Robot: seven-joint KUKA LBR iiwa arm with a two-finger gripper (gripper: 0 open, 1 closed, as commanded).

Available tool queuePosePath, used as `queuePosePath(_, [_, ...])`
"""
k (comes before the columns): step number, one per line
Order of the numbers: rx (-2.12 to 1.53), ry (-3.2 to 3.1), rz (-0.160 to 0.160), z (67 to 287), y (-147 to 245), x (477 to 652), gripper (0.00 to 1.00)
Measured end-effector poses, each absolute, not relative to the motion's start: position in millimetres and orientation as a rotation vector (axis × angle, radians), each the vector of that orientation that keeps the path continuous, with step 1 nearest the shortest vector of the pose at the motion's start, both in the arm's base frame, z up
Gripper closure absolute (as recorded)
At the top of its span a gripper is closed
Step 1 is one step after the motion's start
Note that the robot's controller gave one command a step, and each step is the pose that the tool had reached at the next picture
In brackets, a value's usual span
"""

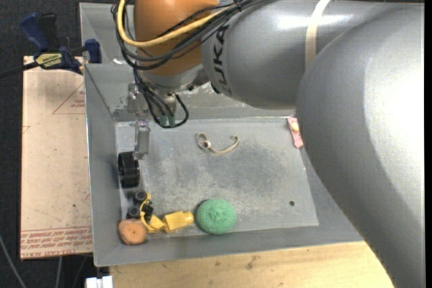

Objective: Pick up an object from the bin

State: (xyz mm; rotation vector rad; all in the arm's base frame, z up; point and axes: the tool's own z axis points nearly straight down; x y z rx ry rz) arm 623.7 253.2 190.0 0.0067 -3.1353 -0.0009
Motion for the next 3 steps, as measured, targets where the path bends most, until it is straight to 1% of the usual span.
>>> queuePosePath(1, [0.001, -3.143, -0.003, 196, 252, 625.5, 0.00])
queuePosePath(2, [0.177, -3.145, -0.005, 152, 251, 602.1, 0.00])
queuePosePath(3, [0.184, -3.137, -0.003, 99, 240, 566.4, 0.00])
